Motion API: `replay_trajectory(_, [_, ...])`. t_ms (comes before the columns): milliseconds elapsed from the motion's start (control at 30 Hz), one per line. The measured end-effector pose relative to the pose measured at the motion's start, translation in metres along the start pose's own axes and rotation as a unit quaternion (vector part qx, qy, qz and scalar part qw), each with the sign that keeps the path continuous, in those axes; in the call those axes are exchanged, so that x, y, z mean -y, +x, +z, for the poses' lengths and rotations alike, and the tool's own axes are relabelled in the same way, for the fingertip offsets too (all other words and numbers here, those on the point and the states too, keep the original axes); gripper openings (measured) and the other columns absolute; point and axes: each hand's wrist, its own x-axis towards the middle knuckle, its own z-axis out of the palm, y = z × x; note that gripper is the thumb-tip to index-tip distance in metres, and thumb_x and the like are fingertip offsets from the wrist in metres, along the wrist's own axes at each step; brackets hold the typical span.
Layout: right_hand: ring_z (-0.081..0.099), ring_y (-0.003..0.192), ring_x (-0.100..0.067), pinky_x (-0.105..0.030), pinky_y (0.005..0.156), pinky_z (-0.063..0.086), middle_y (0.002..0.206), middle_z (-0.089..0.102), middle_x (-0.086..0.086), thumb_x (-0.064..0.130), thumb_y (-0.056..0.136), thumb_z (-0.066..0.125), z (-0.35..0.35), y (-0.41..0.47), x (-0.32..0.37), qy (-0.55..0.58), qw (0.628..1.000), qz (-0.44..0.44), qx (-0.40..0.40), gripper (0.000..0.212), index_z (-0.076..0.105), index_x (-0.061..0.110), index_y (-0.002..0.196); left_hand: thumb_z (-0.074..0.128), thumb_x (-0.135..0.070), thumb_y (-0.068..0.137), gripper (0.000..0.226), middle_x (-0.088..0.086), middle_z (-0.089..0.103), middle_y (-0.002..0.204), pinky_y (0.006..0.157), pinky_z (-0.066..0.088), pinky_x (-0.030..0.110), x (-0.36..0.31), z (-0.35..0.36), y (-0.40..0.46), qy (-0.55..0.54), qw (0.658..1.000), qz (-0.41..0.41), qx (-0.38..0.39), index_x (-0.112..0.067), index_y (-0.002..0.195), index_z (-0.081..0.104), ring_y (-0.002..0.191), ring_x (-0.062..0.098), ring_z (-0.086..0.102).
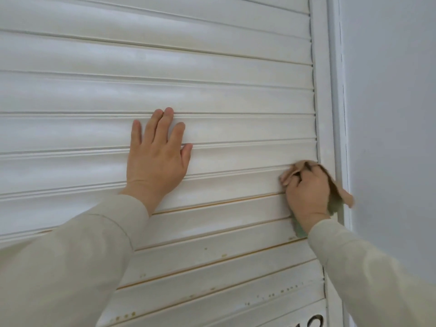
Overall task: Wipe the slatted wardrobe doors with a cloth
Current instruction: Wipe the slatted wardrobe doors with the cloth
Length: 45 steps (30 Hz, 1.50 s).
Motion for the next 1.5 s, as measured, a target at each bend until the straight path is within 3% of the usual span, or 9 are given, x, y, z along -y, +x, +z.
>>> replay_trajectory(233, [0.054,0.092,-0.034,-0.037,0.087,0.039,0.099,0.061,-0.016,0.022,0.087,0.05,0.019,-0.035,0.044,0.025,0.966,-0.256,0.012,0.033,0.07,0.007,0.108,0.043,-0.041,0.099,0.047,0.014,0.037,0.155,0.115,0.019,0.059,0.002,-0.002,0.0,-0.02,1.0,0.001,0.005,-0.011,0.134,0.053,0.145,0.033,0.029])
replay_trajectory(400, [0.046,0.116,-0.038,-0.045,0.107,0.036,0.127,0.049,-0.023,0.027,0.101,0.041,0.025,-0.032,-0.026,-0.031,0.999,0.001,0.011,0.045,0.046,0.001,0.137,0.046,-0.039,0.099,0.046,0.015,0.037,0.155,0.115,0.02,0.06,0.001,0.001,-0.001,-0.018,1.0,0.002,-0.006,-0.01,0.135,0.051,0.145,0.034,0.029])
replay_trajectory(500, [0.042,0.123,-0.031,-0.033,0.116,0.022,0.133,0.049,-0.018,0.023,0.103,0.037,0.032,-0.033,-0.04,0.027,0.998,0.065,0.005,0.043,0.043,-0.003,0.138,0.046,-0.038,0.099,0.046,0.015,0.036,0.155,0.115,0.019,0.061,0.0,0.001,-0.001,-0.023,1.0,-0.001,-0.001,-0.011,0.136,0.05,0.145,0.034,0.028])
replay_trajectory(600, [0.047,0.114,-0.031,-0.035,0.11,0.029,0.125,0.053,-0.018,0.021,0.1,0.043,0.037,-0.04,-0.015,0.019,0.991,0.116,-0.059,0.042,0.048,-0.006,0.132,0.046,-0.037,0.099,0.046,0.016,0.035,0.156,0.115,0.018,0.061,0.001,0.001,-0.002,-0.029,1.0,-0.002,0.0,-0.01,0.135,0.05,0.145,0.035,0.027])
replay_trajectory(733, [0.058,0.087,-0.016,-0.019,0.094,0.044,0.09,0.064,-0.003,0.01,0.093,0.052,0.027,-0.049,-0.007,0.103,0.988,0.069,-0.097,0.015,0.065,0.008,0.087,0.045,-0.038,0.1,0.045,0.016,0.037,0.155,0.115,0.019,0.06,0.001,-0.001,-0.002,-0.029,1.0,-0.001,-0.005,-0.01,0.135,0.051,0.145,0.035,0.029])
replay_trajectory(900, [0.064,0.091,-0.029,-0.026,0.088,0.046,0.093,0.07,-0.013,0.016,0.092,0.052,0.013,-0.019,-0.037,0.071,0.977,0.173,-0.101,0.022,0.07,0.002,0.091,0.044,-0.04,0.1,0.046,0.015,0.036,0.155,0.115,0.019,0.06,0.001,-0.001,-0.002,-0.034,0.999,-0.004,0.002,-0.011,0.135,0.05,0.145,0.035,0.029])
replay_trajectory(1067, [0.061,0.083,-0.034,-0.044,0.086,0.052,0.085,0.066,-0.016,0.024,0.093,0.041,0.021,-0.044,-0.024,0.035,0.996,0.056,-0.067,0.039,0.066,-0.004,0.094,0.043,-0.04,0.1,0.045,0.015,0.036,0.155,0.116,0.018,0.06,0.001,0.001,-0.002,-0.034,0.999,-0.007,0.004,-0.011,0.134,0.05,0.145,0.035,0.028])
replay_trajectory(1333, [0.06,0.09,-0.03,-0.035,0.089,0.047,0.093,0.067,-0.012,0.011,0.085,0.061,0.026,-0.099,0.043,0.108,0.951,-0.29,0.002,0.017,0.071,0.001,0.094,0.043,-0.039,0.1,0.044,0.015,0.037,0.154,0.116,0.018,0.059,0.0,-0.003,-0.004,-0.039,0.999,-0.006,0.004,-0.011,0.133,0.05,0.144,0.035,0.028])
replay_trajectory(1500, [0.059,0.086,-0.034,-0.036,0.086,0.041,0.087,0.065,-0.016,0.021,0.083,0.047,0.009,-0.058,-0.025,0.014,0.983,-0.183,-0.01,0.03,0.069,0.0,0.083,0.044,-0.038,0.099,0.043,0.015,0.038,0.153,0.116,0.018,0.059,0.0,-0.004,-0.002,-0.039,0.999,-0.006,0.006,-0.011,0.133,0.05,0.144,0.035,0.028])
